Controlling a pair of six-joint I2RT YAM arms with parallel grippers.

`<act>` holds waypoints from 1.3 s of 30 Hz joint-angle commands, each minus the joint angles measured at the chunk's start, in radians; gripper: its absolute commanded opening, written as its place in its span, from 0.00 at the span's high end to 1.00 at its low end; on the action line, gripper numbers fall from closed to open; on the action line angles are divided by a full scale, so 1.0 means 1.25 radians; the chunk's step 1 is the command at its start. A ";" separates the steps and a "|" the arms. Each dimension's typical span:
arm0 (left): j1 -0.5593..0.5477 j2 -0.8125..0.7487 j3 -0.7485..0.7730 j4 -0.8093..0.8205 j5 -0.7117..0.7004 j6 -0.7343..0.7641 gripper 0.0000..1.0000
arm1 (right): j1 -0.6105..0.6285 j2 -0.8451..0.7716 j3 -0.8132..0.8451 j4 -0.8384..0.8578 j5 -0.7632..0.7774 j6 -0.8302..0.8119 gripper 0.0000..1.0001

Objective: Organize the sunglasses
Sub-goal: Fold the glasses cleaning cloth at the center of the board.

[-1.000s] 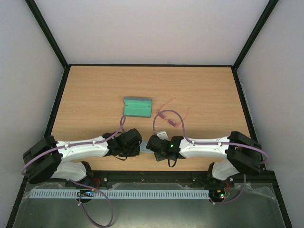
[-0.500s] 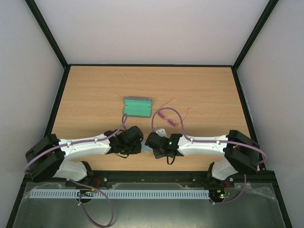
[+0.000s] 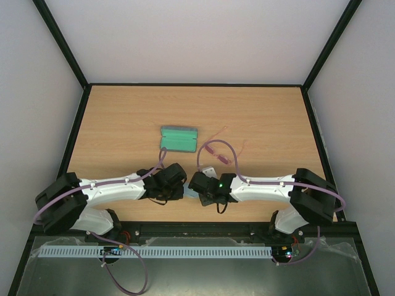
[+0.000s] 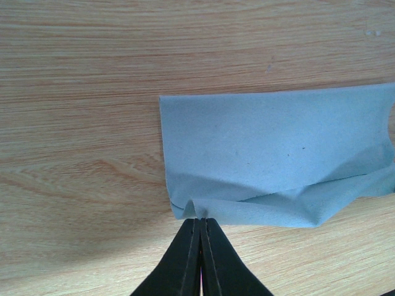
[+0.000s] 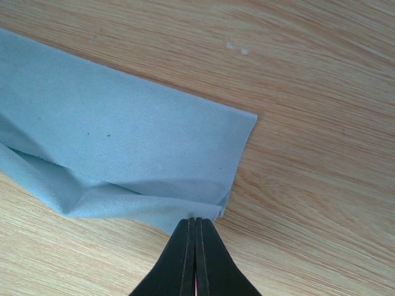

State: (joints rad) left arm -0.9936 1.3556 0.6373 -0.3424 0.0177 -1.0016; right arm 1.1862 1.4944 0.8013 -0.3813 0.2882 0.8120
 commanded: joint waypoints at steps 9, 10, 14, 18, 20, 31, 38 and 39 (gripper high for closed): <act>0.005 -0.010 -0.003 -0.005 0.003 0.001 0.98 | -0.006 -0.003 -0.007 -0.036 -0.009 0.000 0.98; 0.005 -0.011 -0.004 -0.006 0.002 0.001 0.98 | -0.005 -0.006 -0.006 -0.037 -0.010 0.000 0.98; 0.005 -0.015 -0.005 -0.012 0.002 0.001 0.98 | -0.005 -0.016 -0.012 -0.039 -0.023 0.003 0.99; 0.005 -0.019 -0.006 -0.014 0.000 0.001 0.98 | -0.005 -0.029 -0.024 -0.038 -0.029 0.010 0.99; 0.005 -0.018 -0.006 -0.013 0.000 0.000 0.98 | -0.005 -0.032 -0.029 -0.038 -0.032 0.013 0.99; 0.005 -0.029 0.005 -0.033 -0.007 0.001 0.98 | -0.005 -0.048 -0.025 -0.042 -0.027 0.016 0.99; 0.009 -0.021 0.008 -0.038 -0.007 0.008 0.98 | -0.005 -0.037 -0.019 -0.047 -0.019 0.016 0.99; 0.010 -0.019 0.009 -0.037 -0.007 0.009 0.98 | -0.005 -0.036 -0.019 -0.049 -0.017 0.017 0.98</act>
State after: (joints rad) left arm -0.9928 1.3365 0.6369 -0.3595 0.0185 -1.0016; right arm 1.1839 1.4521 0.7712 -0.3843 0.2474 0.8200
